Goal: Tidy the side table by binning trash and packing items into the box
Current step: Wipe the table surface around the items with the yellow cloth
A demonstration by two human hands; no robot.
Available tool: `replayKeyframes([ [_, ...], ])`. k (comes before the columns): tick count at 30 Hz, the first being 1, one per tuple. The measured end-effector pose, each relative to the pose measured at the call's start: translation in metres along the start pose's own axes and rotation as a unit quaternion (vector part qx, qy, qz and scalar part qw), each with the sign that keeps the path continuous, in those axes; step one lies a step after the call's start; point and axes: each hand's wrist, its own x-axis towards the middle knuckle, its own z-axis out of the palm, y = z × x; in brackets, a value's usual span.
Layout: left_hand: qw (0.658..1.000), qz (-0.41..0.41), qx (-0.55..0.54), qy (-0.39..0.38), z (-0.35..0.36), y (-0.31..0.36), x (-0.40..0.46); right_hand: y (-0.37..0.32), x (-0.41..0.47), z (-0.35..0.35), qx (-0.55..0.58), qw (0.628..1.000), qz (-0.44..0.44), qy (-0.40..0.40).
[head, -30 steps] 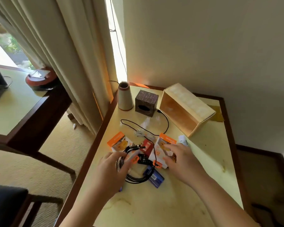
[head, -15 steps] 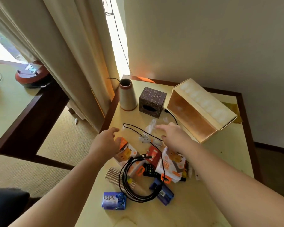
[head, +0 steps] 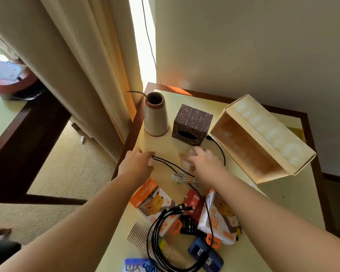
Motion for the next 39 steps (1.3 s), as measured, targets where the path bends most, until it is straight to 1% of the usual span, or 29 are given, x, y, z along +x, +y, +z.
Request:
replayKeyframes([
  [2,0.999,0.015,-0.016,0.023,0.005,-0.003,0.002,0.003,0.005,0.010,-0.027,0.999,-0.023,-0.012],
  [3,0.999,0.022,-0.030,0.038,0.008,-0.004,0.002,0.005,0.006,0.015,-0.026,0.999,-0.030,-0.001],
  [7,0.994,0.018,-0.072,0.085,0.017,-0.011,0.000,0.013,0.005,0.034,0.062,0.995,-0.015,0.079],
  [9,0.989,-0.002,-0.099,0.111,0.019,-0.015,-0.003,0.016,-0.001,0.036,0.096,0.991,0.002,0.089],
  [11,0.978,-0.029,-0.140,0.152,0.016,-0.015,-0.008,0.019,-0.012,0.034,0.140,0.984,0.013,0.106],
  [13,0.962,-0.028,-0.168,0.215,0.006,-0.005,-0.016,0.023,-0.029,0.029,0.209,0.965,0.040,0.154],
  [15,0.947,0.015,-0.176,0.268,-0.006,0.014,-0.026,0.028,-0.049,0.023,0.263,0.939,0.079,0.208],
  [16,0.943,0.052,-0.175,0.280,-0.011,0.026,-0.030,0.032,-0.059,0.022,0.280,0.927,0.098,0.231],
  [18,0.939,0.145,-0.171,0.260,-0.017,0.053,-0.033,0.042,-0.075,0.020,0.300,0.907,0.135,0.264],
  [19,0.940,0.184,-0.167,0.231,-0.016,0.066,-0.032,0.047,-0.082,0.019,0.307,0.898,0.156,0.275],
  [21,0.946,0.232,-0.148,0.173,-0.007,0.091,-0.022,0.059,-0.095,0.017,0.319,0.885,0.190,0.282],
  [22,0.947,0.251,-0.130,0.150,0.001,0.102,-0.015,0.064,-0.100,0.017,0.321,0.885,0.198,0.274],
  [25,0.949,0.299,-0.067,0.079,0.026,0.127,0.011,0.074,-0.110,0.014,0.313,0.901,0.191,0.234],
  [27,0.951,0.305,-0.025,0.050,0.038,0.140,0.028,0.079,-0.115,0.012,0.303,0.908,0.183,0.223],
  [30,0.955,0.293,0.017,0.038,0.049,0.155,0.045,0.085,-0.116,0.011,0.299,0.911,0.176,0.223],
  [33,0.952,0.301,0.052,0.014,0.058,0.163,0.051,0.089,-0.111,0.012,0.292,0.917,0.175,0.208],
  [36,0.950,0.305,0.061,0.022,0.067,0.161,0.057,0.091,-0.100,0.016,0.290,0.930,0.164,0.158],
  [39,0.946,0.306,0.102,0.025,0.065,0.161,0.057,0.093,-0.087,0.021,0.259,0.950,0.147,0.097],
])
